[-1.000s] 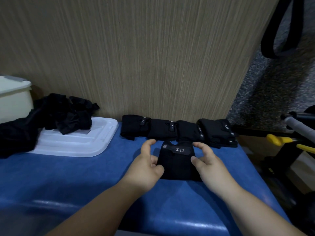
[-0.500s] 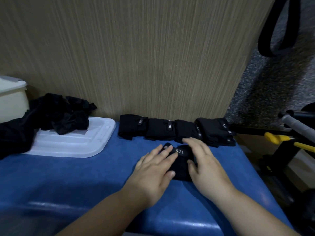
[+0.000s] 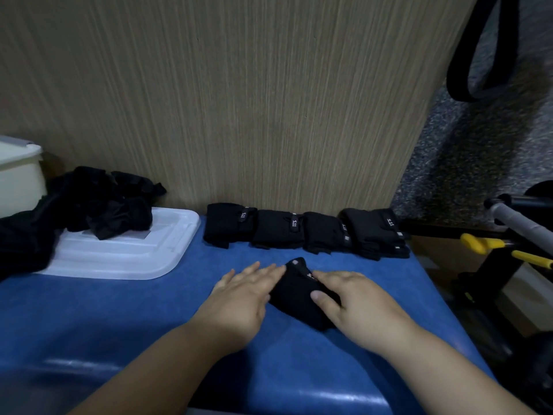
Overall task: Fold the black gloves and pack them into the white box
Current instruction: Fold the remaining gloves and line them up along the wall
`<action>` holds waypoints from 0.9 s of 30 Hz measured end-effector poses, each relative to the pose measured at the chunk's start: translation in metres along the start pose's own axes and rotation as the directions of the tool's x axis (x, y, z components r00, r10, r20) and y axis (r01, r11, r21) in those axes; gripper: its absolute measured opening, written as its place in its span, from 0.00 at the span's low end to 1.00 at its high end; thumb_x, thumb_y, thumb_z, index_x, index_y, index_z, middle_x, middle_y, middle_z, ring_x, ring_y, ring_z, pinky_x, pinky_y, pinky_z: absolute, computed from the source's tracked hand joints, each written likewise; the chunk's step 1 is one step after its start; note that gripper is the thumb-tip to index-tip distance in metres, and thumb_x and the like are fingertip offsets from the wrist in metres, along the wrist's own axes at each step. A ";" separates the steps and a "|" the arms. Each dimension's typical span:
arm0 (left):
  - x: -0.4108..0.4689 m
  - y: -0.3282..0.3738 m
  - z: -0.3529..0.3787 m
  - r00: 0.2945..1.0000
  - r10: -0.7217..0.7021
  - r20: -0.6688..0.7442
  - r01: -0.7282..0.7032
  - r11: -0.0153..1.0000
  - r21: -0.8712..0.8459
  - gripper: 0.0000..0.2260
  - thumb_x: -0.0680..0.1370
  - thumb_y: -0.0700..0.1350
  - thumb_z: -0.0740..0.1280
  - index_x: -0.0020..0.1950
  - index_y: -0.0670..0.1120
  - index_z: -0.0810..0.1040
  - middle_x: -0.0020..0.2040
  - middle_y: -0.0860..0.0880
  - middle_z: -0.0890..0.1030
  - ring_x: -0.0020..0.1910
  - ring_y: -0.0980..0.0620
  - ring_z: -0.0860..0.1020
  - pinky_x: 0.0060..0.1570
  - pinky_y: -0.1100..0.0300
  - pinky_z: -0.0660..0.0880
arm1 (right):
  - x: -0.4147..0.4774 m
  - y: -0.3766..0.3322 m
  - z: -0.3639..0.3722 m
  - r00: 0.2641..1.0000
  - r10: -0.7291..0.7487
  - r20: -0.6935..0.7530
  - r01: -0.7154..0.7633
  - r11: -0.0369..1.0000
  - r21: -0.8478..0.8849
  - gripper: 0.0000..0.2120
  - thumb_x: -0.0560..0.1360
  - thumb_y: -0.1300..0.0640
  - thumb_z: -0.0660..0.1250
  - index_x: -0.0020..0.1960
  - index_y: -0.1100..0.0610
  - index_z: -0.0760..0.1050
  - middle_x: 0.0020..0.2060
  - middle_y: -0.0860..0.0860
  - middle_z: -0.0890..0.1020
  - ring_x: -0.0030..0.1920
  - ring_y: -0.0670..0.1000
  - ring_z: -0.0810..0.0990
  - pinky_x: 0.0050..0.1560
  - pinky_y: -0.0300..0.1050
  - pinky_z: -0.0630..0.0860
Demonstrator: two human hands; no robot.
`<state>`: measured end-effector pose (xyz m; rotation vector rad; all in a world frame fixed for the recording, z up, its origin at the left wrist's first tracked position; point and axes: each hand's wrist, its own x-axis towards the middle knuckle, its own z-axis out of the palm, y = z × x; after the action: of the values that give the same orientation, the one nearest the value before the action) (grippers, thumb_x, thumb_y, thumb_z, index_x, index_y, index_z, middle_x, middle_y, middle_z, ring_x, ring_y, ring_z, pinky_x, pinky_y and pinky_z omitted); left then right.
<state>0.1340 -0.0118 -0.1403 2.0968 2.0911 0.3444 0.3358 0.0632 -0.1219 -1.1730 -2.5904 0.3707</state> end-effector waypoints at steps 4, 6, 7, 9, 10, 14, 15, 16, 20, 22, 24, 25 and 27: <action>-0.001 -0.007 -0.005 0.954 -0.234 -0.186 0.216 0.970 -0.112 0.17 0.82 0.50 0.55 0.72 0.53 0.66 0.69 0.55 0.69 0.70 0.53 0.63 0.68 0.60 0.60 | -0.003 -0.009 -0.004 0.997 0.081 -0.005 -0.081 0.997 -0.007 0.19 0.75 0.36 0.59 0.55 0.47 0.79 0.46 0.46 0.78 0.51 0.47 0.76 0.49 0.38 0.71; -0.003 -0.004 -0.008 0.925 -0.292 -0.241 0.261 0.953 -0.153 0.11 0.81 0.53 0.56 0.57 0.53 0.74 0.55 0.55 0.75 0.59 0.51 0.70 0.59 0.57 0.67 | -0.004 -0.013 -0.003 0.991 0.131 -0.038 -0.129 0.990 0.050 0.21 0.71 0.33 0.63 0.52 0.48 0.78 0.41 0.43 0.77 0.45 0.44 0.76 0.41 0.33 0.70; -0.003 -0.001 -0.010 0.921 -0.312 -0.234 0.276 0.945 -0.174 0.11 0.81 0.55 0.55 0.48 0.52 0.74 0.47 0.55 0.75 0.53 0.51 0.72 0.53 0.56 0.69 | -0.005 -0.015 -0.003 0.987 0.155 -0.045 -0.151 0.984 0.095 0.21 0.70 0.32 0.65 0.53 0.47 0.77 0.38 0.42 0.76 0.42 0.43 0.74 0.37 0.31 0.68; -0.005 0.007 -0.013 0.926 -0.346 -0.153 0.311 0.927 -0.211 0.17 0.80 0.60 0.54 0.38 0.51 0.68 0.37 0.53 0.72 0.44 0.51 0.73 0.44 0.55 0.69 | -0.006 -0.021 -0.001 0.982 0.190 -0.022 -0.183 0.966 0.181 0.22 0.67 0.32 0.67 0.52 0.45 0.70 0.33 0.42 0.74 0.36 0.41 0.72 0.32 0.34 0.65; -0.006 0.011 -0.014 0.927 -0.358 -0.113 0.326 0.916 -0.233 0.18 0.79 0.62 0.54 0.39 0.50 0.69 0.36 0.53 0.73 0.42 0.51 0.74 0.42 0.55 0.69 | -0.006 -0.022 0.000 0.980 0.199 -0.008 -0.192 0.957 0.219 0.23 0.66 0.32 0.68 0.51 0.45 0.68 0.32 0.42 0.74 0.35 0.41 0.73 0.32 0.35 0.64; -0.007 0.018 -0.018 0.914 -0.404 -0.028 0.361 0.844 -0.396 0.17 0.75 0.64 0.62 0.47 0.51 0.71 0.37 0.53 0.78 0.40 0.55 0.77 0.43 0.56 0.75 | -0.006 -0.025 0.003 0.973 0.227 0.037 -0.227 0.921 0.316 0.25 0.65 0.33 0.70 0.51 0.45 0.64 0.36 0.43 0.78 0.38 0.43 0.77 0.36 0.36 0.69; -0.006 0.019 -0.019 0.909 -0.415 -0.023 0.363 0.819 -0.445 0.16 0.75 0.63 0.63 0.48 0.51 0.71 0.39 0.53 0.79 0.41 0.56 0.77 0.46 0.55 0.76 | -0.005 -0.025 0.003 0.971 0.235 0.038 -0.234 0.912 0.337 0.25 0.65 0.34 0.71 0.51 0.45 0.64 0.36 0.43 0.78 0.38 0.43 0.77 0.37 0.37 0.69; -0.005 0.019 -0.020 0.905 -0.426 -0.018 0.362 0.791 -0.493 0.15 0.75 0.61 0.65 0.50 0.50 0.70 0.41 0.53 0.79 0.42 0.56 0.77 0.47 0.56 0.76 | -0.005 -0.025 0.003 0.970 0.242 0.035 -0.238 0.904 0.355 0.24 0.65 0.34 0.71 0.51 0.45 0.64 0.36 0.43 0.77 0.38 0.43 0.77 0.37 0.38 0.70; -0.001 0.027 -0.019 0.887 -0.462 0.011 0.317 0.590 -0.742 0.18 0.75 0.53 0.69 0.58 0.49 0.66 0.48 0.50 0.78 0.42 0.57 0.77 0.37 0.65 0.70 | -0.003 -0.022 0.004 0.963 0.267 0.034 -0.253 0.855 0.453 0.24 0.66 0.38 0.73 0.51 0.47 0.64 0.39 0.43 0.79 0.40 0.44 0.78 0.40 0.39 0.72; 0.005 0.032 -0.015 0.877 -0.479 0.031 0.260 0.420 -0.870 0.19 0.76 0.48 0.69 0.62 0.48 0.65 0.51 0.47 0.79 0.43 0.53 0.79 0.34 0.65 0.70 | 0.000 -0.021 0.005 0.956 0.292 0.030 -0.257 0.781 0.569 0.22 0.67 0.38 0.72 0.49 0.47 0.65 0.41 0.44 0.80 0.40 0.45 0.78 0.43 0.43 0.76; 0.012 0.038 -0.013 0.875 -0.482 0.034 0.182 0.265 -0.947 0.19 0.77 0.44 0.68 0.63 0.49 0.64 0.50 0.46 0.80 0.42 0.52 0.80 0.30 0.66 0.71 | 0.006 -0.019 0.005 0.938 0.346 0.011 -0.256 0.672 0.695 0.18 0.70 0.37 0.69 0.47 0.48 0.67 0.42 0.46 0.79 0.43 0.48 0.79 0.49 0.52 0.79; 0.017 0.041 -0.013 0.877 -0.480 0.026 0.148 0.218 -0.965 0.18 0.77 0.43 0.67 0.63 0.50 0.63 0.50 0.47 0.81 0.42 0.52 0.80 0.30 0.65 0.72 | 0.010 -0.018 0.003 0.927 0.374 0.012 -0.248 0.591 0.768 0.17 0.71 0.38 0.67 0.47 0.49 0.66 0.43 0.48 0.79 0.44 0.49 0.79 0.49 0.55 0.80; 0.027 0.049 -0.015 0.883 -0.469 0.014 0.094 0.149 -0.984 0.18 0.78 0.42 0.67 0.63 0.51 0.63 0.50 0.48 0.81 0.45 0.51 0.81 0.35 0.60 0.75 | 0.018 -0.015 0.001 0.913 0.406 0.047 -0.224 0.401 0.888 0.14 0.74 0.44 0.67 0.47 0.50 0.65 0.46 0.53 0.79 0.45 0.52 0.80 0.43 0.53 0.81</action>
<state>0.1774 0.0140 -0.1114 0.8069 1.4885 1.5384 0.3143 0.0671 -0.1150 -1.1450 -1.5096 1.4221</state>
